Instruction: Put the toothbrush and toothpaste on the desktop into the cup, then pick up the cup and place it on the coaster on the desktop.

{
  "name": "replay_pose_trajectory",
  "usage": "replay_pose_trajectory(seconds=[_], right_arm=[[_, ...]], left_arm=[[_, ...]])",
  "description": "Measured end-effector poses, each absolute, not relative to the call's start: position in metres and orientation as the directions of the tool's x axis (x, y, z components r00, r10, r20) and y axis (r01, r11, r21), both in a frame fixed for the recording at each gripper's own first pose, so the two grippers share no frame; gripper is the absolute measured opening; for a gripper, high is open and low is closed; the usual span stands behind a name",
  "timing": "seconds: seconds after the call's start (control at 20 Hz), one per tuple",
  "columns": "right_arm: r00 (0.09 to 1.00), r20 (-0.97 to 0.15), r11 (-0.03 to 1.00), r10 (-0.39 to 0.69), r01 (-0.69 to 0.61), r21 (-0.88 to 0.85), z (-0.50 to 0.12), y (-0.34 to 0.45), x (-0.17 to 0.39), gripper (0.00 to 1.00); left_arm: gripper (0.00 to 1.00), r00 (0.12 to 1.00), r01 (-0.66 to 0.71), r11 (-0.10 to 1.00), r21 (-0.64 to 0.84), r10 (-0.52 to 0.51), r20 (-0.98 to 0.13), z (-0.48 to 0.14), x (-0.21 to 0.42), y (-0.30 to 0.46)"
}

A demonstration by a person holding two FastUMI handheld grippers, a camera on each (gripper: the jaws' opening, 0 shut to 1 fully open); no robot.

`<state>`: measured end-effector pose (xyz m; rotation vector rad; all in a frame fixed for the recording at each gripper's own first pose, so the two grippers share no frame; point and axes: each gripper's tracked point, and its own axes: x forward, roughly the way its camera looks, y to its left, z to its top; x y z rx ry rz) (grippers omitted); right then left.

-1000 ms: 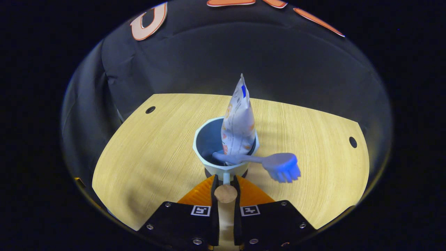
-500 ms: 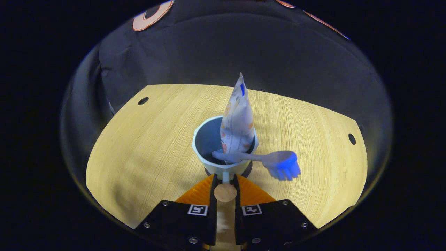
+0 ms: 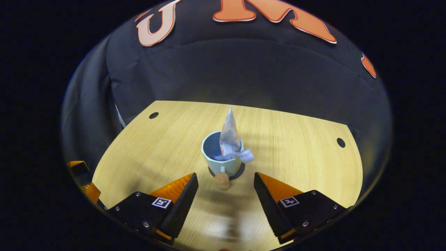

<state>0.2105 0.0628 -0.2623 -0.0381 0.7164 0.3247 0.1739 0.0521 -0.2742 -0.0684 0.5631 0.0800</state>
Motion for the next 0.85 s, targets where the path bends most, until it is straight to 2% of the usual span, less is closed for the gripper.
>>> replay_pose_trajectory(seconds=[0.2,0.45,0.85], right_arm=[[0.772,-0.575,0.956,0.271,-0.286,0.067,-0.23,0.038,0.196,0.98],[0.874,-0.392,0.955,0.288,-0.29,0.056,-0.157,-0.001,0.166,0.97],[0.939,-0.158,0.95,0.306,-0.312,-0.012,-0.074,-0.045,0.098,0.97]], left_arm=[[0.96,0.872,-0.059,0.997,-0.039,0.033,-0.488,-0.257,0.18,0.031],[0.97,0.931,-0.058,0.998,-0.02,0.047,-0.362,-0.203,0.184,-0.002],[0.96,0.987,-0.102,0.995,-0.01,0.1,-0.126,-0.105,0.135,-0.056]])
